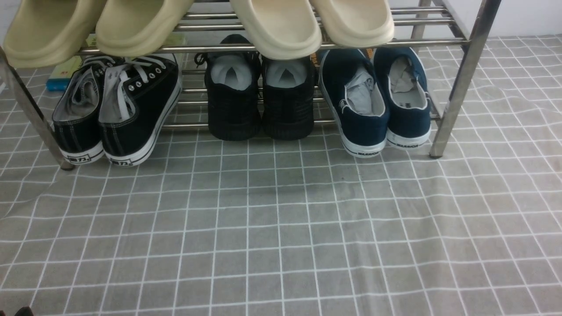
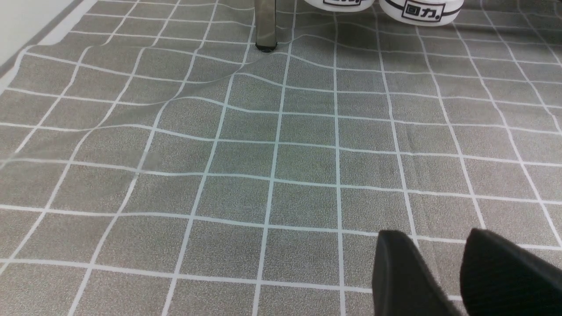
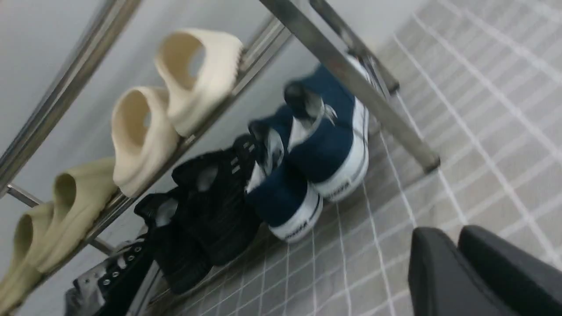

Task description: Take the shoes off the shelf with your hand from the grey coffee tablecloth.

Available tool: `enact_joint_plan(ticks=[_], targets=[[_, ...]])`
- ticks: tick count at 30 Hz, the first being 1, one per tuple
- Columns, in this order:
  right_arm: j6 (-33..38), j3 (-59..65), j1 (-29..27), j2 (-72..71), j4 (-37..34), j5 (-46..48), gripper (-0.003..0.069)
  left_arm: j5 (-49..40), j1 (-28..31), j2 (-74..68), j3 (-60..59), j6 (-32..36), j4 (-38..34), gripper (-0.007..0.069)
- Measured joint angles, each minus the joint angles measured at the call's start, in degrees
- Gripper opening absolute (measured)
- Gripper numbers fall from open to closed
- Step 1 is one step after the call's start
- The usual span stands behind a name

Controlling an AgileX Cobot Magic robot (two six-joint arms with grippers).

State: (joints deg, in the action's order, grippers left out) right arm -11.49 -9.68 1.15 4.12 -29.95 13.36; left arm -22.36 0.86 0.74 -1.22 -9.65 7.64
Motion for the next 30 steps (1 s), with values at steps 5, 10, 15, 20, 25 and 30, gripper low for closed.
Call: enact_joint_plan(ticks=[5, 10, 15, 20, 25, 30], targets=[[6.44, -12.94, 0.0, 19.07, 8.14, 11.2, -0.0009, 0.0, 0.0, 0.0, 0.0, 0.0, 0.0, 0.024], [8.96, -24.88, 0.0, 42.93, 11.23, 29.97, 0.0003, 0.0, 0.0, 0.0, 0.0, 0.0, 0.0, 0.024], [19.0, -34.92, 0.09, 59.92, 5.37, 38.78, 0.0013, 0.0, 0.0, 0.0, 0.0, 0.0, 0.0, 0.024], [27.62, -47.53, 5.53, 74.8, 0.04, 40.98, 0.0073, 0.0, 0.0, 0.0, 0.0, 0.0, 0.0, 0.024], [26.0, -59.67, 13.02, 83.62, 3.75, 41.42, 0.0154, 0.0, 0.0, 0.0, 0.0, 0.0, 0.0, 0.024], [20.99, -73.09, 20.25, 90.53, 12.21, 40.06, 0.0276, 0.0, 0.0, 0.0, 0.0, 0.0, 0.0, 0.024]])
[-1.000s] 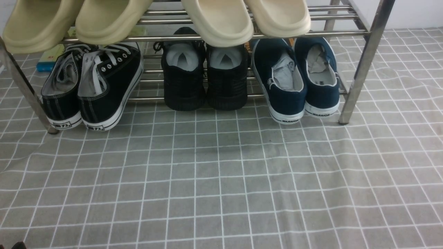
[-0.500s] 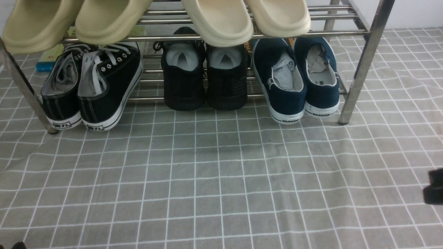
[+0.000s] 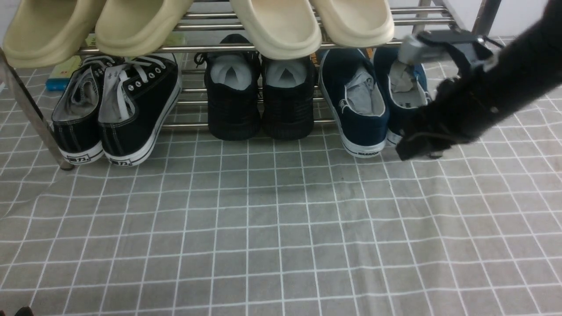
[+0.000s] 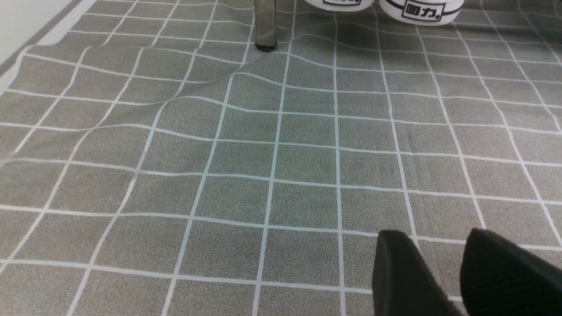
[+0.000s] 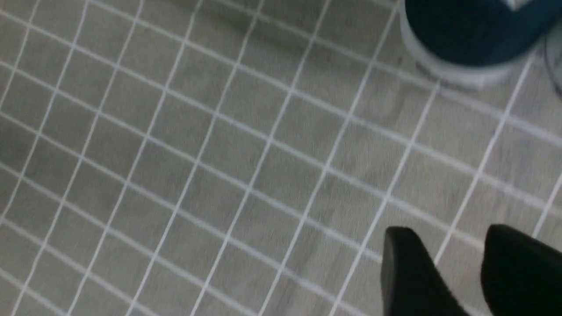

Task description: Take the shoes off the shelf with your hand from the grey coffee tablecloth.

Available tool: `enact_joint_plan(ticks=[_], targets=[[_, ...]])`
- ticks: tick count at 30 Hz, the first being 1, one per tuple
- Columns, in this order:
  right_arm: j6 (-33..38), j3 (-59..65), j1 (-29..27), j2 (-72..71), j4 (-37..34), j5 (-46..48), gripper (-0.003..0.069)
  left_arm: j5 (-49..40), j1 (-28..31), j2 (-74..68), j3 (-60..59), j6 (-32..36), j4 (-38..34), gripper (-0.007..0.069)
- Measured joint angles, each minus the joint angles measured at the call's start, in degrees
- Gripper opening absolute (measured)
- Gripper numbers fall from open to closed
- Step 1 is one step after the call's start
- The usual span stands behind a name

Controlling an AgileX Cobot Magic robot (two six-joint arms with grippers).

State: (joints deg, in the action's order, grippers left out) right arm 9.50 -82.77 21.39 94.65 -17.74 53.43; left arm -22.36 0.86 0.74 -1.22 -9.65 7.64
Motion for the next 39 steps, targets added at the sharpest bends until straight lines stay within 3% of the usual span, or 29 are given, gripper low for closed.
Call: enact_joint_plan(ticks=[8, 20, 25, 26, 27, 28, 39], targets=[[-1.14, -11.11, 6.68, 10.19, 13.2, -8.0, 0.0396, 0.0, 0.0, 0.0, 0.0, 0.0, 0.0, 0.024], [-1.33, -11.52, 6.86, 17.8, 18.68, -14.22, 0.0398, 0.0, 0.0, 0.0, 0.0, 0.0, 0.0, 0.024], [-1.33, -11.56, 6.86, 18.82, 20.29, -14.51, 0.0252, 0.0, 0.0, 0.0, 0.0, 0.0, 0.1, 0.024], [-1.33, -11.56, 6.86, 18.82, 20.29, -14.45, 0.0195, 0.0, 0.0, 0.0, 0.0, 0.0, 0.22, 0.024], [-1.33, -11.56, 6.86, 18.7, 19.98, -14.27, 0.0089, 0.0, 0.0, 0.0, 0.0, 0.0, 0.27, 0.024], [-1.33, -11.56, 6.93, 18.44, 19.67, -13.82, 0.0053, 0.0, 0.0, 0.0, 0.0, 0.0, 0.27, 0.024], [-1.33, -11.47, 8.66, 10.15, 17.74, -1.06, 0.0046, -0.05, 0.0, 0.0, 0.0, 0.0, 0.61, 0.024]])
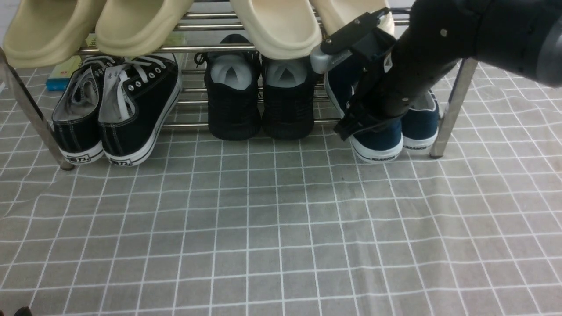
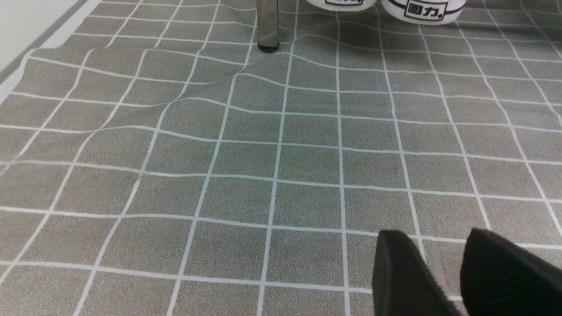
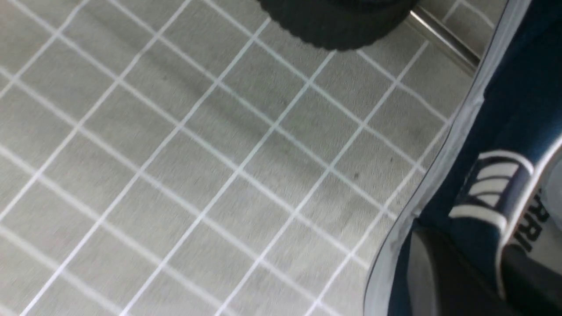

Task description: Take the shoes off the shelf with your hand from the grey coffee tablecloth.

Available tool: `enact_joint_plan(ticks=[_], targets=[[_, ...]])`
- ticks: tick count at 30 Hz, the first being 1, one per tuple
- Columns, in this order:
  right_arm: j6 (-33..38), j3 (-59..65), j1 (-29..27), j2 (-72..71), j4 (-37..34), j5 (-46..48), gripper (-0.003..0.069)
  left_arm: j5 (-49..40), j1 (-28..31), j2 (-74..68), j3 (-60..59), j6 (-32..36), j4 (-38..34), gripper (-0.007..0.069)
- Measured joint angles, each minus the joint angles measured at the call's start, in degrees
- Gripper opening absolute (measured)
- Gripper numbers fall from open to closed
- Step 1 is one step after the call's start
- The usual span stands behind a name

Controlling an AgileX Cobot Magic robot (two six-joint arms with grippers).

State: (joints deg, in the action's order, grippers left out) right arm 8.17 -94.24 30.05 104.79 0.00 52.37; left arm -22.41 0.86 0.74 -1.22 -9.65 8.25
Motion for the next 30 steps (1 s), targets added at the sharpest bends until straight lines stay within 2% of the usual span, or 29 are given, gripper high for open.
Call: enact_joint_plan(ticks=[10, 13, 16, 24, 30], targets=[[0.0, 0.0, 2.29, -7.0, -3.69, 12.42, 0.0046, 0.0, 0.0, 0.0, 0.0, 0.0, 0.07, 0.024], [-0.22, 0.0, 4.0, -8.26, -3.78, 16.77, 0.0046, 0.0, 0.0, 0.0, 0.0, 0.0, 0.07, 0.024], [-2.57, 0.21, 7.96, -9.83, -4.27, 20.11, 0.0046, 0.0, 0.0, 0.0, 0.0, 0.0, 0.14, 0.024], [-8.17, 8.62, 16.32, -11.0, -5.77, 18.92, 0.0046, 0.0, 0.0, 0.0, 0.0, 0.0, 0.2, 0.024], [-9.77, 14.31, 16.61, -11.0, -5.16, 13.7, 0.0046, 0.0, 0.0, 0.0, 0.0, 0.0, 0.19, 0.024]])
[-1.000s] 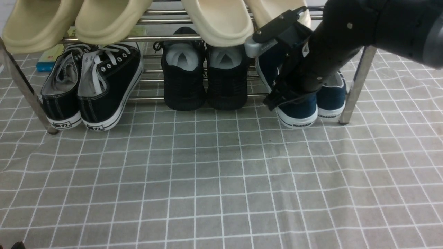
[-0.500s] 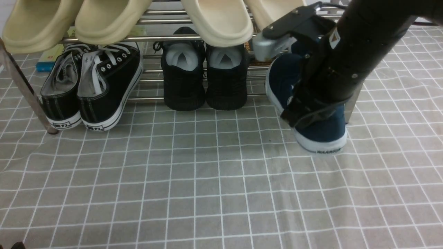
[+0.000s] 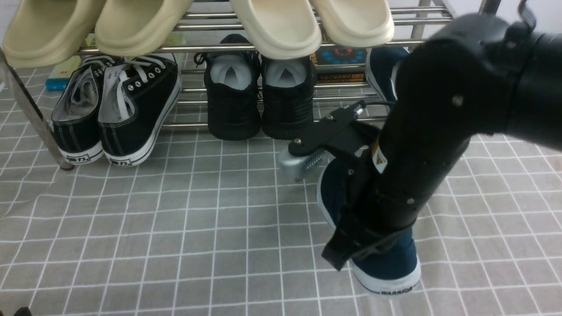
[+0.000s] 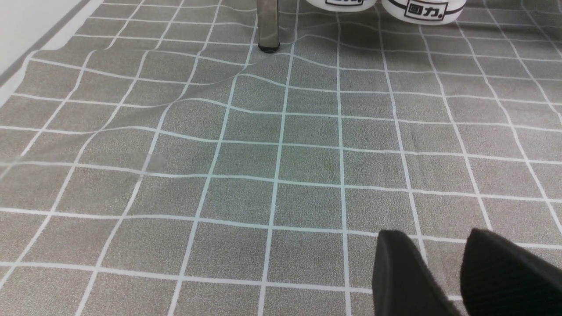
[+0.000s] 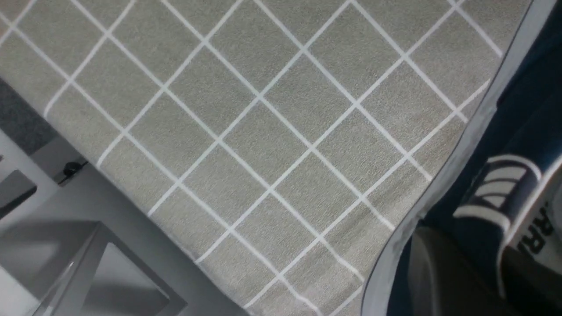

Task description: Take the shoes off the shelf with your hand from the grey coffee tablecloth.

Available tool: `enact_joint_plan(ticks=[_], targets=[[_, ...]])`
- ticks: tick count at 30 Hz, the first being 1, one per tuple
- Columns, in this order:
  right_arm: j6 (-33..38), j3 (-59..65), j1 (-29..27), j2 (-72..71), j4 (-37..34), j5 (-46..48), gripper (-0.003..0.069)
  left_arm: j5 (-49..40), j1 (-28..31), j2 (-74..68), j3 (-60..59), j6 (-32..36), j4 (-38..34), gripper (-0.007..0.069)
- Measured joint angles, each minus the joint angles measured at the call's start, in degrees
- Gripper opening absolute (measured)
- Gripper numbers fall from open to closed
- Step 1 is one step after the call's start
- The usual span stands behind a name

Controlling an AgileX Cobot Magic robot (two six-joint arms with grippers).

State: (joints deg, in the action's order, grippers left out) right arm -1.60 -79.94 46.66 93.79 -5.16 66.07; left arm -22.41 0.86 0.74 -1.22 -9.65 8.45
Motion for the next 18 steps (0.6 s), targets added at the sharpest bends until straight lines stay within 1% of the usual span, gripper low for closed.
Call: enact_joint_plan(ticks=[2, 7, 12, 18], targets=[[-0.99, 1.34, -0.12, 0.27, 1.6, -4.13, 0.0046, 0.0, 0.0, 0.0, 0.0, 0.0, 0.0, 0.024], [-4.61, 1.33, -1.37, 2.4, 2.99, -10.36, 0.0046, 0.0, 0.0, 0.0, 0.0, 0.0, 0.05, 0.024], [-5.55, 1.33, -4.52, 6.02, 3.33, -13.56, 0.0046, 0.0, 0.0, 0.0, 0.0, 0.0, 0.05, 0.024], [-5.66, 1.4, -6.2, 9.23, 4.39, -16.23, 0.0048, 0.0, 0.0, 0.0, 0.0, 0.0, 0.05, 0.024]])
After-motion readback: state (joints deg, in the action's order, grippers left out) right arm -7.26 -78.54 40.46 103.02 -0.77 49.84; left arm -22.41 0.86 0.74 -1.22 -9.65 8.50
